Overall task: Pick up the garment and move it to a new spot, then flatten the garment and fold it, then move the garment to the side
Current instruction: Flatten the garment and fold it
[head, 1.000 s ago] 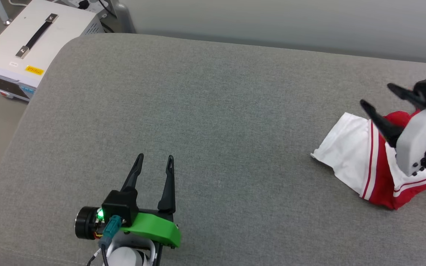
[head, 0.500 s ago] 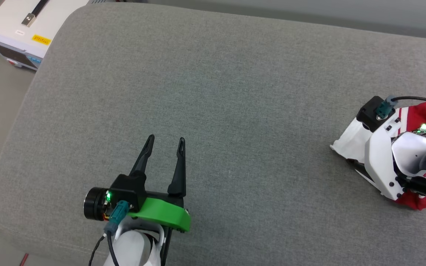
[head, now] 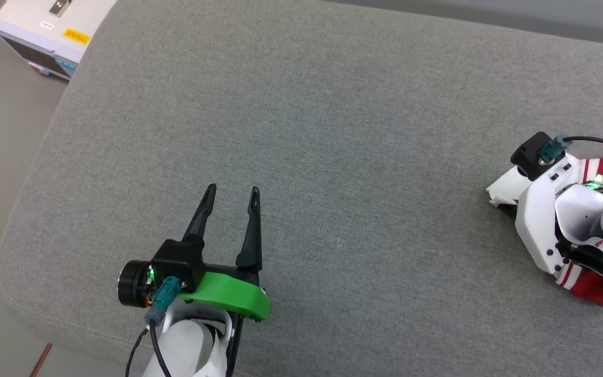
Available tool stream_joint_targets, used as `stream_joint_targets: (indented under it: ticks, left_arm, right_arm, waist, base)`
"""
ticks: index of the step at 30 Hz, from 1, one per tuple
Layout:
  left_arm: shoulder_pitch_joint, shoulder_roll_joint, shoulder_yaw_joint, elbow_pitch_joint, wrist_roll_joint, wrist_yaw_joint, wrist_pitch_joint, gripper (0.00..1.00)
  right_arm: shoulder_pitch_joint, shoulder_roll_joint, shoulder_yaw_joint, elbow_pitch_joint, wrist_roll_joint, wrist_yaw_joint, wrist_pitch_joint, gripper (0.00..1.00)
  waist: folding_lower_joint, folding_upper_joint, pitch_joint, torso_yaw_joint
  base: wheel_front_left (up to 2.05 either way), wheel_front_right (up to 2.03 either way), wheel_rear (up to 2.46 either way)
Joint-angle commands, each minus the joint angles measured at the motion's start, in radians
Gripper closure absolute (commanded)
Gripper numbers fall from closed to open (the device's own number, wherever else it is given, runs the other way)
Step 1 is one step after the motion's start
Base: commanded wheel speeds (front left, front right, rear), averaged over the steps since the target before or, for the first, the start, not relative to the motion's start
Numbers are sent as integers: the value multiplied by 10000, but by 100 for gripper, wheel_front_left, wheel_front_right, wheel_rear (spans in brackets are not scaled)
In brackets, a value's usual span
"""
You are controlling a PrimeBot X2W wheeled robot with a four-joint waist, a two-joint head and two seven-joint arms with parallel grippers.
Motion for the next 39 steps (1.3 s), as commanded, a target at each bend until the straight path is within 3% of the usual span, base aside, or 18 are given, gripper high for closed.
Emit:
stream_joint_targets:
  ticks: [1, 8, 13, 23, 30, 32, 33, 39]
  left_arm:
    - [33, -26, 42, 12, 34, 41, -59, 0]
    - [144, -26, 128, -12, 122, -4, -59, 0]
    - [232, -26, 181, -70, 144, -4, -59, 0]
    - [235, -26, 373, -96, 141, 34, -59, 0]
    - [164, -26, 481, -54, 172, 42, -59, 0]
    - [181, -26, 543, -14, 218, 24, -59, 0]
    - [200, -26, 576, 12, 244, 13, -59, 0]
    - [380, -26, 746, 57, 384, -50, -59, 0]
  right_arm:
    - [-104, 92, 63, 24, 85, -9, -258, 100]
    - [-844, 653, -116, -570, 171, -9, -1500, 100]
    - [-1279, 1740, 330, -655, 193, -9, -1879, 100]
    - [-1407, 4289, 2728, 1098, 427, -9, -2166, 100]
    - [-487, 4956, 3126, 2127, 277, -9, -1883, 100]
    - [-416, 5002, 3130, 2123, 167, -9, -2148, 40]
    - [-468, 4990, 3131, 2097, 111, -9, -2500, 0]
    - [-859, 4594, 2922, 1754, 311, -9, -4798, 0]
  waist:
    - [0, 0, -220, -63]
    - [0, 0, -579, 7]
    - [0, 0, -568, 131]
    - [0, 0, -216, 210]
    - [0, 0, -177, 72]
    - [0, 0, -255, -46]
    - [0, 0, -314, -111]
    - [0, 0, -810, -439]
  base:
    - [0, 0, 0]
    - [0, 0, 0]
    - [0, 0, 0]
    - [0, 0, 0]
    - [0, 0, 0]
    - [0, 0, 0]
    - [0, 0, 0]
    - [0, 0, 0]
